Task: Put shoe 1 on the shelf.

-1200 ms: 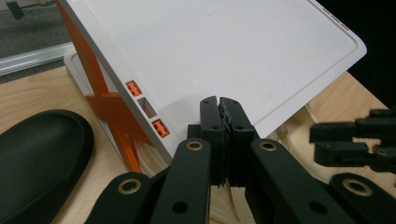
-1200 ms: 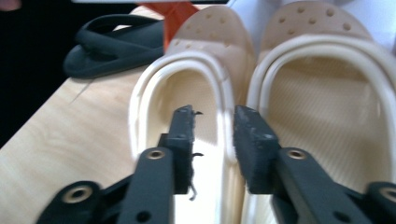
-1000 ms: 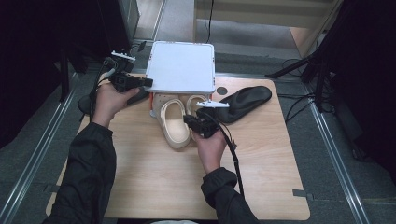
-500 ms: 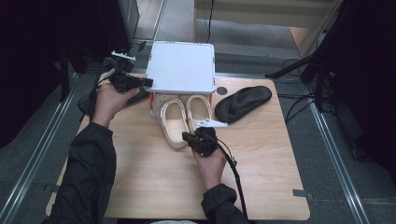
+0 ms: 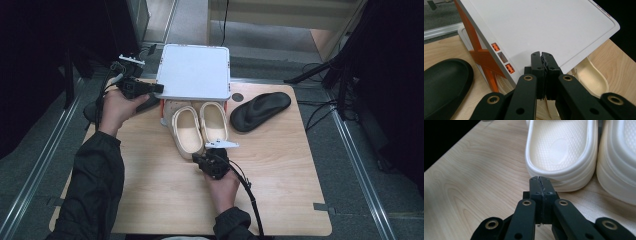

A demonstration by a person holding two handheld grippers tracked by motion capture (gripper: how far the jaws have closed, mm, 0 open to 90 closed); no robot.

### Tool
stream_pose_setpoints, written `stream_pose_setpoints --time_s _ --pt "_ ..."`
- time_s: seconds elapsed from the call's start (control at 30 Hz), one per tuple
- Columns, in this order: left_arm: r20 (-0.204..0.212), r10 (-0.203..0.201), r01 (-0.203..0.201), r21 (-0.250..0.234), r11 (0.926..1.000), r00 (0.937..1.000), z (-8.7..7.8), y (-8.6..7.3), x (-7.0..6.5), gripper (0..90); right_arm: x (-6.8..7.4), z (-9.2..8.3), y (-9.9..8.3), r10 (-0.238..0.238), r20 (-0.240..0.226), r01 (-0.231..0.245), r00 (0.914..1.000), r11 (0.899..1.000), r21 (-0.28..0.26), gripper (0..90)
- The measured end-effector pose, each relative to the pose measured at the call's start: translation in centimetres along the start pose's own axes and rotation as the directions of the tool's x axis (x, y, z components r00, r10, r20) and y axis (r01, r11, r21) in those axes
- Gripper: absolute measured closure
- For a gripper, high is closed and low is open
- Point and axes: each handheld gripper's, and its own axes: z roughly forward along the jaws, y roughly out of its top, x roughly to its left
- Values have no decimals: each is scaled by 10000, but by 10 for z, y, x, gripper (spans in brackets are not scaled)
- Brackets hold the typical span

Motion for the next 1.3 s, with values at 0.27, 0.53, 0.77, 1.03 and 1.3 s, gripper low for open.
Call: stream_pose_setpoints --time_s 0.27,0.53,0.77,1.03,1.3 --pt "38 -37 37 12 10000 10000 0 0 1 891 -2 10 6 45 34 -45 10000 9998 211 900" --pt "101 -75 75 19 10000 9999 1 0 -1 892 5 15 21 102 -95 -101 9999 9999 68 900" --pt "135 -84 84 19 10000 9999 1 0 0 892 9 25 34 82 31 -83 10000 9998 195 900" --pt "142 -65 64 21 10000 9999 1 0 -1 892 10 35 41 24 253 -32 9997 9995 316 900" --pt "95 -46 46 15 10000 9999 1 0 -1 892 5 46 52 133 334 -144 9994 9994 328 900"
